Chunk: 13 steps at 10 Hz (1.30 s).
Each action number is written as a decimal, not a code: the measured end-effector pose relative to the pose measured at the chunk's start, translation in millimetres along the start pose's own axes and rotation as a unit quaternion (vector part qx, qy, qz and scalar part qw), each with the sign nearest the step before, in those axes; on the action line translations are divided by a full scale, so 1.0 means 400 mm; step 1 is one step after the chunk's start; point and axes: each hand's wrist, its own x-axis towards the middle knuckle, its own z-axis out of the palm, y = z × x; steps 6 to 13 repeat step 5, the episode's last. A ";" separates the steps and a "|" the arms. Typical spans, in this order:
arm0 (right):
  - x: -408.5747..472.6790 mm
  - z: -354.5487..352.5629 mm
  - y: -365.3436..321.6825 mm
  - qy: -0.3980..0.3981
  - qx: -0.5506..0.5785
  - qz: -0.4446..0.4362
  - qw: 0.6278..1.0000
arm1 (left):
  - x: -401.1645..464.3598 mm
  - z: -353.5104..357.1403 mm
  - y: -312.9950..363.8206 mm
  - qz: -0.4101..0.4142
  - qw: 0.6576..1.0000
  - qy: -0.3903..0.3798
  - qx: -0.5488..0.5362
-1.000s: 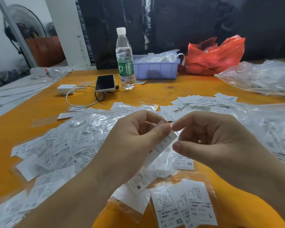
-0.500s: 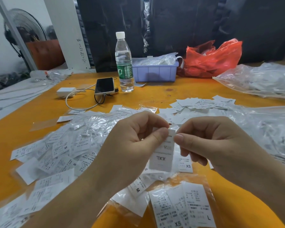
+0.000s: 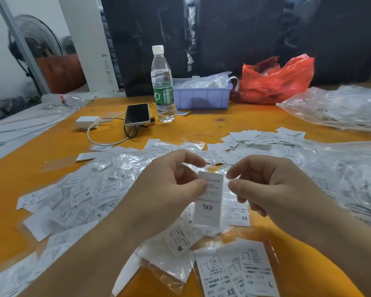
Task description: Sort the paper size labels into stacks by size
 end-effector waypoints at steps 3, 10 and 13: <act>-0.012 0.018 0.010 0.027 -0.110 -0.063 0.992 | -0.001 0.011 -0.031 0.026 0.964 0.057 0.257; -0.026 0.013 -0.024 0.055 -0.022 -0.100 0.993 | 0.002 0.008 -0.012 0.041 0.966 0.103 0.233; -0.026 0.013 -0.024 0.055 -0.022 -0.100 0.993 | 0.002 0.008 -0.012 0.041 0.966 0.103 0.233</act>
